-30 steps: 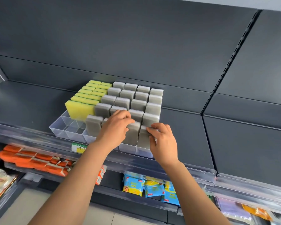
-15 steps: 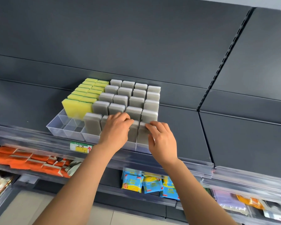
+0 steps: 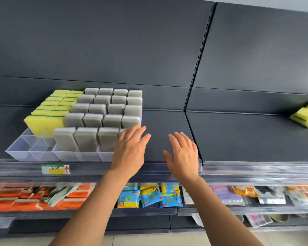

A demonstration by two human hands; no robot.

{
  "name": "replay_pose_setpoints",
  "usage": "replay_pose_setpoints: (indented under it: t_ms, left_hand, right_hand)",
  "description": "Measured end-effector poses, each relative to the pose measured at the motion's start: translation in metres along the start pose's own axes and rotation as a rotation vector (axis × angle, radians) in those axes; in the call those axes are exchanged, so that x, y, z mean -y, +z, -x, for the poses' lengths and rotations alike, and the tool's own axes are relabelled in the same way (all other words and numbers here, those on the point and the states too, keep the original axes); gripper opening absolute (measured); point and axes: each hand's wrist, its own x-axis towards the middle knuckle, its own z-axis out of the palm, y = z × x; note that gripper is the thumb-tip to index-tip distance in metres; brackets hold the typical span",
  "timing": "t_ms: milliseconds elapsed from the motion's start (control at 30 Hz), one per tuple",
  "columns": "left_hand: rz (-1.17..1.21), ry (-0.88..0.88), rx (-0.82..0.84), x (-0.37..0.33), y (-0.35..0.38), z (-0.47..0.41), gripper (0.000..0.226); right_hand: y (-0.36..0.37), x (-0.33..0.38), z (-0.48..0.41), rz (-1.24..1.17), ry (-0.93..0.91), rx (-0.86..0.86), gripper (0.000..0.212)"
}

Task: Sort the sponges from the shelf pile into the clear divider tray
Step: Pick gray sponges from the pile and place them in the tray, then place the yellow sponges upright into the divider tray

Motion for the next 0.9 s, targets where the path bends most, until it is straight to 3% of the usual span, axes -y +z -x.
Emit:
replay_pose_setpoints:
  t_ms: [367, 900]
  left_hand:
    - [0.043, 0.065, 0.144, -0.146, 0.051, -0.054, 0.058]
    - [0.127, 0.189, 0.191, -0.370, 0.114, -0.148, 0.049]
  right_hand:
    - [-0.063, -0.153, 0.033, 0.092, 0.180, 0.165, 0.057]
    - [-0.138, -0.389, 0.071, 0.139, 0.359, 0.130, 0.056]
